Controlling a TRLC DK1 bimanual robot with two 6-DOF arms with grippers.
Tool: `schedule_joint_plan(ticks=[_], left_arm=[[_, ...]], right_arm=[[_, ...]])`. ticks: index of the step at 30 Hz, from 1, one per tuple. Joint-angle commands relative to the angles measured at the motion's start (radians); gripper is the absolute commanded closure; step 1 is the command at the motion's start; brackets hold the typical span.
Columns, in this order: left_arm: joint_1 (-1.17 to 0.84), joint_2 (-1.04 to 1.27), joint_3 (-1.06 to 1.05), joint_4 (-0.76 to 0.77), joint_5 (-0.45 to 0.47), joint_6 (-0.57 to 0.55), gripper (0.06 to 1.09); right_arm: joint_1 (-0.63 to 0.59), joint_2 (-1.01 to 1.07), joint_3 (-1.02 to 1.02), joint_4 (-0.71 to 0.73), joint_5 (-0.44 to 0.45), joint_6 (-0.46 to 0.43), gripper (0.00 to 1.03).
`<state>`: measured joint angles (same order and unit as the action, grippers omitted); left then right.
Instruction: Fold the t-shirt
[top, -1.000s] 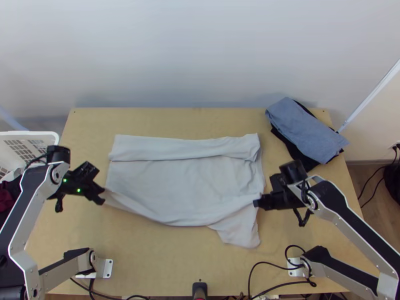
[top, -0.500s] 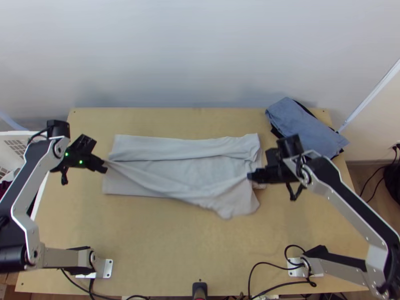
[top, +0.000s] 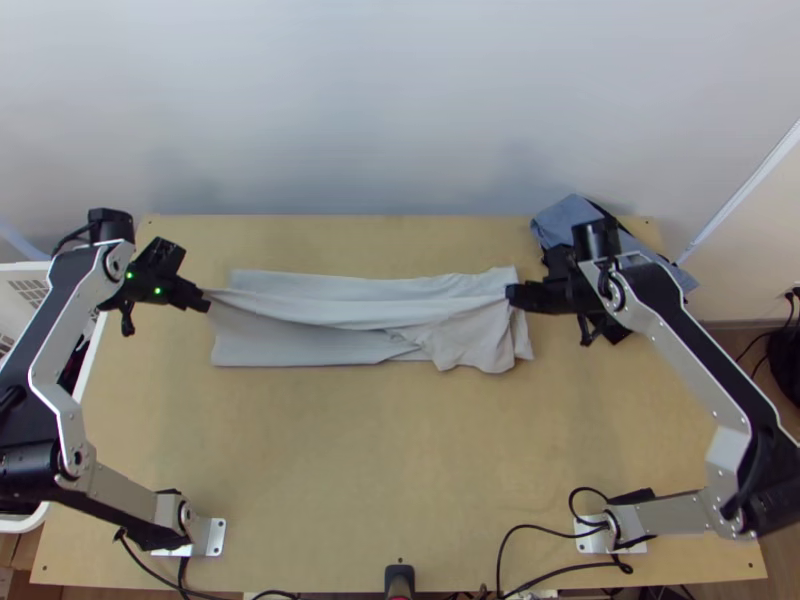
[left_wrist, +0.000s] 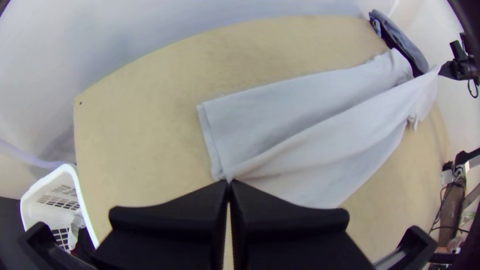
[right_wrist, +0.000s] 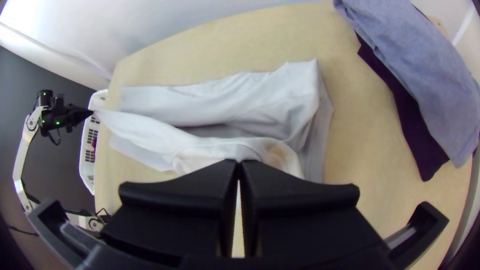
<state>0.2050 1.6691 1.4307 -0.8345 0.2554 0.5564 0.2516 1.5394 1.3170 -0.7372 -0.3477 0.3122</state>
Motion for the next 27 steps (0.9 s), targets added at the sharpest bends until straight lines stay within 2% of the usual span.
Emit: schedule_joint_plan(ticks=[1,11,27], left_arm=[[0.004,0.058,0.077,0.003,0.012,-0.030,1.05],[-0.029,0.248,0.270,0.003,-0.008,-0.099,1.05],[-0.075,0.494,0.416,0.008,-0.050,-0.151,1.05]], right_arm=[[-0.017,0.062,0.056,0.025,0.013,-0.007,1.00],[-0.020,0.206,0.156,0.039,0.039,-0.007,1.00],[-0.043,0.464,0.300,0.114,0.122,-0.007,1.00]])
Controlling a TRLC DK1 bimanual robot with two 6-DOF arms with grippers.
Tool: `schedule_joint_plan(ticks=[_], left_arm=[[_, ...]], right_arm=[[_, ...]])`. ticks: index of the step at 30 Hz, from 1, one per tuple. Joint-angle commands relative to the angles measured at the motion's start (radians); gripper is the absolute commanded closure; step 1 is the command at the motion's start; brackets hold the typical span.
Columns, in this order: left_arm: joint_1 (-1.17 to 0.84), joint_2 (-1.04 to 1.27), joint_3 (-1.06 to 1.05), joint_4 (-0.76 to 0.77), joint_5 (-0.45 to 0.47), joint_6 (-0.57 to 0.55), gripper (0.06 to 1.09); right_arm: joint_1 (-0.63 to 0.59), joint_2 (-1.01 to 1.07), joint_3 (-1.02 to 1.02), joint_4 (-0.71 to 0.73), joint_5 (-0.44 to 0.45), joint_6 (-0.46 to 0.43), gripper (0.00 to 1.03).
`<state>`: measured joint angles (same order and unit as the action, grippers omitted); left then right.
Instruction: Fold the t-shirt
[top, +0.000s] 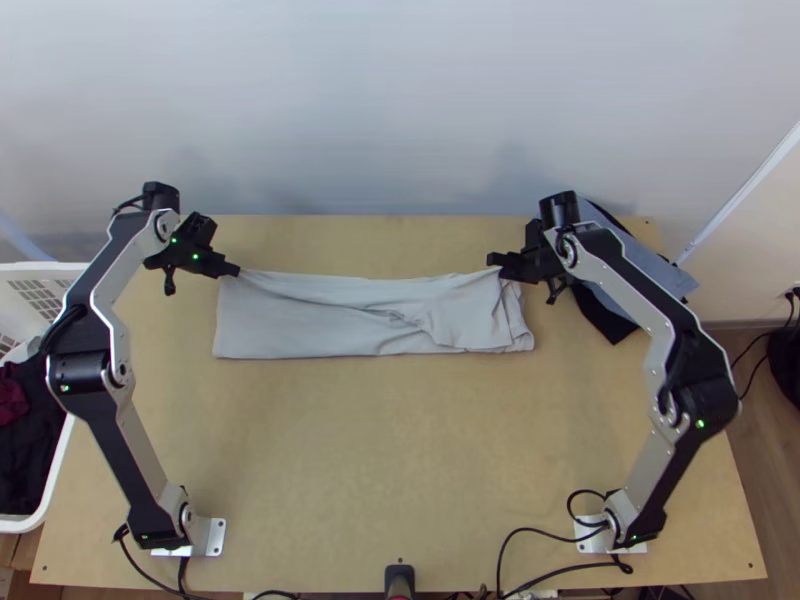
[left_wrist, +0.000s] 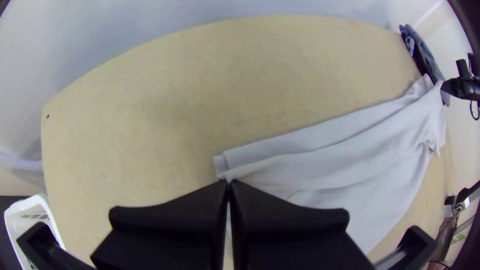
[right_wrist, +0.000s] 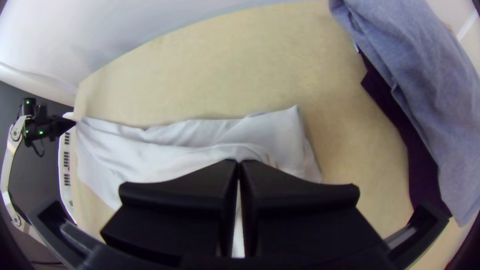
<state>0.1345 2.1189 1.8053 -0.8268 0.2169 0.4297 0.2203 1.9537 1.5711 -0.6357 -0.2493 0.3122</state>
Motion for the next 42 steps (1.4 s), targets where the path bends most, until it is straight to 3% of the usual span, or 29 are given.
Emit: schedule_joint_plan(ticks=[1,6,7,8,10,11,21,24,26,29,35,42], left_arm=[[-0.003,0.053,0.046,0.000,-0.013,-0.028,1.05],[0.008,0.070,0.043,0.000,-0.014,-0.052,1.03],[0.010,0.065,0.037,-0.002,-0.013,-0.057,0.92],[0.014,0.055,0.026,0.002,-0.008,-0.059,0.76],[0.036,0.029,0.016,0.012,0.001,-0.088,0.35],[0.050,0.023,0.019,0.008,0.016,-0.101,0.14],[0.223,-0.123,0.005,-0.104,0.246,-0.129,0.11],[0.283,-0.119,0.005,-0.186,0.349,-0.111,0.20],[0.318,-0.128,-0.021,-0.235,0.423,-0.097,0.20],[0.363,-0.142,-0.090,-0.271,0.510,-0.072,0.20],[0.392,-0.158,-0.228,-0.196,0.513,-0.049,0.20],[0.384,-0.126,-0.265,-0.144,0.513,-0.057,0.16]], right_arm=[[-0.012,0.062,0.053,0.016,0.025,-0.007,1.00],[-0.013,0.083,0.064,0.036,0.051,-0.005,0.98],[-0.013,0.080,0.064,0.037,0.053,-0.004,0.83],[-0.013,0.073,0.063,0.037,0.051,0.002,0.60],[-0.009,0.042,0.055,0.037,0.062,0.007,0.14],[-0.002,0.017,0.052,0.039,0.079,0.007,0.03],[0.036,-0.291,0.040,0.067,0.107,0.054,0.03],[0.040,-0.343,0.043,0.027,0.105,0.073,0.03],[0.039,-0.358,0.046,-0.004,0.079,0.085,0.03],[0.011,-0.369,0.053,-0.033,-0.030,0.148,0.03],[-0.052,-0.361,0.090,-0.061,-0.242,0.292,0.03],[-0.068,-0.357,0.119,-0.062,-0.292,0.343,0.03]])
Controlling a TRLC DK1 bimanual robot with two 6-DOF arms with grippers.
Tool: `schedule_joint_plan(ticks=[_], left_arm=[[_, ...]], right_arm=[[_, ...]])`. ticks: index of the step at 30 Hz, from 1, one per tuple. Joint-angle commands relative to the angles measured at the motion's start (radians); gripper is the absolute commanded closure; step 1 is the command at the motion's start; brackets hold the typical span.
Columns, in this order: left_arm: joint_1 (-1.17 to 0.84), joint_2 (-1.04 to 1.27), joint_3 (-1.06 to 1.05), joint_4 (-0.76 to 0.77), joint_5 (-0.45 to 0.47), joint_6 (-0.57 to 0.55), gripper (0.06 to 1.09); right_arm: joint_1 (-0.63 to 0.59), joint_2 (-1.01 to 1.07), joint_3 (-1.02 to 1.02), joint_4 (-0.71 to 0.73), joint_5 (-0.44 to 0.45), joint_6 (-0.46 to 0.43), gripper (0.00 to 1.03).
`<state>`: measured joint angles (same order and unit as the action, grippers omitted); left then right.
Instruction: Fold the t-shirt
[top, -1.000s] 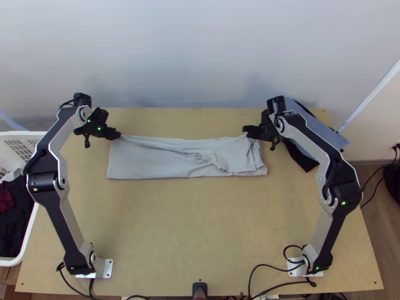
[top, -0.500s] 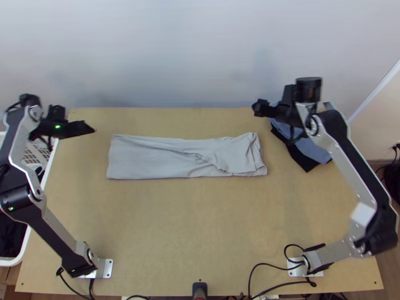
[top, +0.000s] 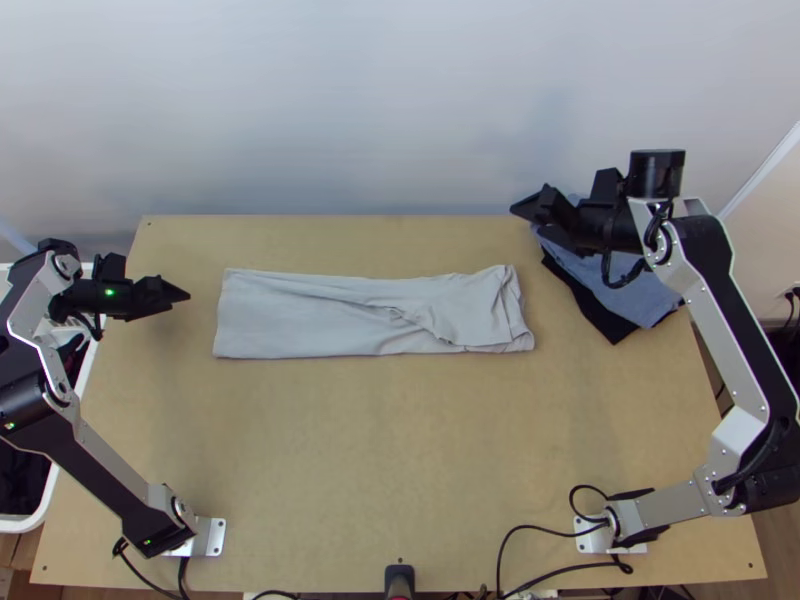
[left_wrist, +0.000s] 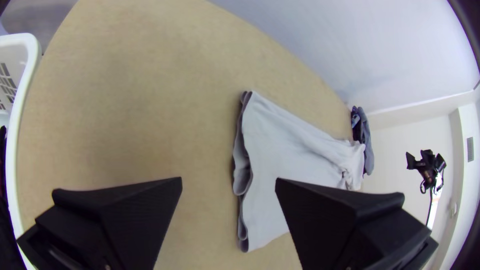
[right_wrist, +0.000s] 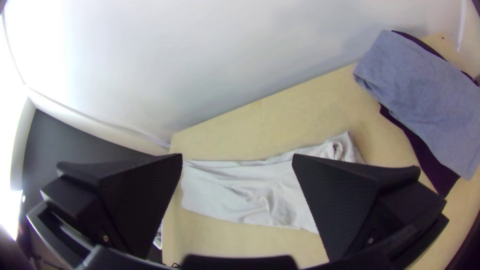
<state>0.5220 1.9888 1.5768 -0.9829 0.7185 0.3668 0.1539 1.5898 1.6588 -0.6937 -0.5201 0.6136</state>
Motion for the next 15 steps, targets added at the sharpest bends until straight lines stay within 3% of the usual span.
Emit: schedule_joint_plan(ticks=[1,15], left_arm=[[-0.008,0.004,-0.047,0.026,0.010,0.004,0.16],[-0.119,0.059,-0.124,0.159,-0.040,-0.057,0.16]], right_arm=[[-0.002,0.007,0.035,-0.004,-0.024,0.043,0.03],[-0.002,0.012,0.070,-0.027,-0.026,0.043,0.03]])
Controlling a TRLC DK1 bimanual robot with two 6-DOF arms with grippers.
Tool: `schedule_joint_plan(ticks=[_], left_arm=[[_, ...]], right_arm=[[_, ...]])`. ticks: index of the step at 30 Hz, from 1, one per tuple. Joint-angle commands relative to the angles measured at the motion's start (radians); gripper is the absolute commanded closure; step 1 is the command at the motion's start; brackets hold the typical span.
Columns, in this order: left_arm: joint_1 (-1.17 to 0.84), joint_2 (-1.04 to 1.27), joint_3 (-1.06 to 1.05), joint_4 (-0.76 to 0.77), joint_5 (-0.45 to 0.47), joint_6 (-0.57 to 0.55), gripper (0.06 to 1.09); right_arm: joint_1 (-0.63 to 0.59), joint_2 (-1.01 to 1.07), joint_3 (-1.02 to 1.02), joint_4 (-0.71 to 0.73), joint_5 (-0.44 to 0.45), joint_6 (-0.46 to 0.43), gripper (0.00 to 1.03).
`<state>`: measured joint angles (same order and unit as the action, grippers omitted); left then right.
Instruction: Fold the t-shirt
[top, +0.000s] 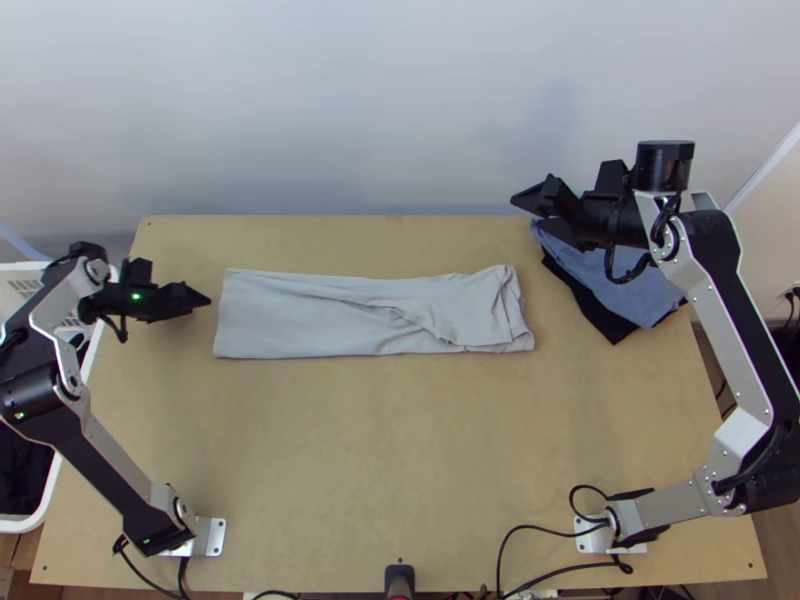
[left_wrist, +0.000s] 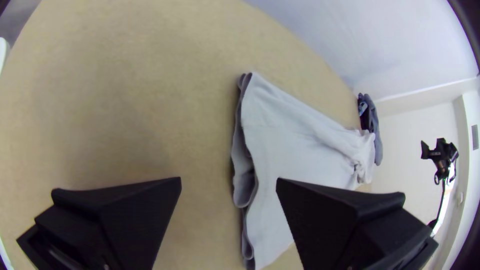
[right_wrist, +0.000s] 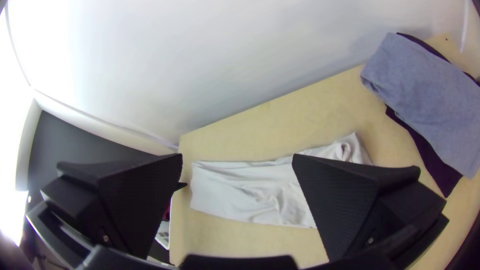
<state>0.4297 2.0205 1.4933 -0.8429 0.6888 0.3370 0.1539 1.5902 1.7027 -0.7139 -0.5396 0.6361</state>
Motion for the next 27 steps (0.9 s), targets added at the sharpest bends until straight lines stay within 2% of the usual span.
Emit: schedule_joint_plan(ticks=[1,15,24,25,27], left_arm=[[-0.035,0.034,-0.047,0.034,-0.023,-0.038,0.16],[-0.226,0.009,-0.107,0.125,-0.035,-0.161,0.16],[-0.287,-0.011,-0.137,0.142,-0.064,-0.179,0.17],[-0.292,-0.014,-0.145,0.142,-0.072,-0.179,0.18],[-0.299,-0.023,-0.166,0.163,-0.091,-0.179,0.30]], right_arm=[[-0.002,0.011,0.028,-0.007,-0.007,0.020,0.03],[0.006,0.014,0.058,-0.010,-0.007,0.020,0.03],[0.006,0.010,0.060,-0.012,-0.008,0.020,0.03],[0.006,0.010,0.060,-0.012,-0.008,0.020,0.03],[0.004,0.008,0.060,-0.012,-0.008,0.020,0.03]])
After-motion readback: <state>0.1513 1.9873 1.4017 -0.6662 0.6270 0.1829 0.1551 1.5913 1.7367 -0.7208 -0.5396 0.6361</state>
